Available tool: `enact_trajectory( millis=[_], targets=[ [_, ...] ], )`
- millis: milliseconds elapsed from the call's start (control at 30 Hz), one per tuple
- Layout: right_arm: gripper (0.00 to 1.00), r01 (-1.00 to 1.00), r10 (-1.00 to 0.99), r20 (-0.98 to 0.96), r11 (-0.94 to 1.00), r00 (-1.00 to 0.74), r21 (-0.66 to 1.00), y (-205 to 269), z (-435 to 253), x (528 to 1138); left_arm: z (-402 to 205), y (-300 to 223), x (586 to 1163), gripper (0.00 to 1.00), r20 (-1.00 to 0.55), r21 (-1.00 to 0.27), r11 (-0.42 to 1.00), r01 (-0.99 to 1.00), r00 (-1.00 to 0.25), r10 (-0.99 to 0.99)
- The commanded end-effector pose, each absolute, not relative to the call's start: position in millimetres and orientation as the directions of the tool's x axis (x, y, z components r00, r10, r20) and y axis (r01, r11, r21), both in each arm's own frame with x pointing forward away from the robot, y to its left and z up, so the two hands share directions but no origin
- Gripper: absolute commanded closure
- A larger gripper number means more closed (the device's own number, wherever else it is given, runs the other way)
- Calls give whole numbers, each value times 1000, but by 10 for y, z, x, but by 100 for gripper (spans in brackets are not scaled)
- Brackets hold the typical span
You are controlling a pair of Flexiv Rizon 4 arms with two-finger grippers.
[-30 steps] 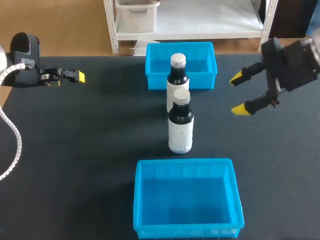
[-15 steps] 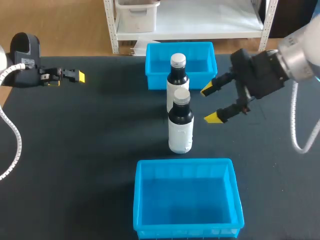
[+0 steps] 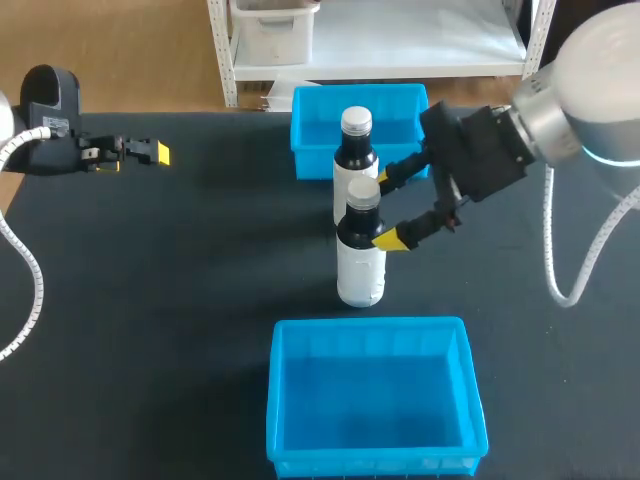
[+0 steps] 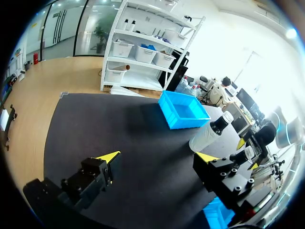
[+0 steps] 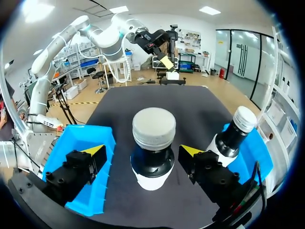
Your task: Pick up the bottle, and place it in the far bin if it is heavy, or in the near bin if it is light.
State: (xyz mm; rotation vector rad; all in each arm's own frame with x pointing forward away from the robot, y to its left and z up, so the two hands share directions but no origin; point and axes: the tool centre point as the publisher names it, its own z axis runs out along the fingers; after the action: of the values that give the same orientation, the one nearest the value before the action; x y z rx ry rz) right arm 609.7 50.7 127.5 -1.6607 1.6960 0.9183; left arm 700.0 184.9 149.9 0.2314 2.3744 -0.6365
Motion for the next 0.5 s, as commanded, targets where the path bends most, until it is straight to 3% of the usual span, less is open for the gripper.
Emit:
enact_trajectory(
  millis=[33, 500],
  targets=[
    [0, -997, -584, -810, -21, -51, 78, 603, 1218, 6142, 1499, 1850, 7000, 0, -642, -383, 866, 321, -767, 0],
    [0, -995, -564, -822, -5, -83, 103, 717, 1143, 6236, 1499, 1850, 7000, 0, -642, -383, 866, 321, -767, 0]
  ],
)
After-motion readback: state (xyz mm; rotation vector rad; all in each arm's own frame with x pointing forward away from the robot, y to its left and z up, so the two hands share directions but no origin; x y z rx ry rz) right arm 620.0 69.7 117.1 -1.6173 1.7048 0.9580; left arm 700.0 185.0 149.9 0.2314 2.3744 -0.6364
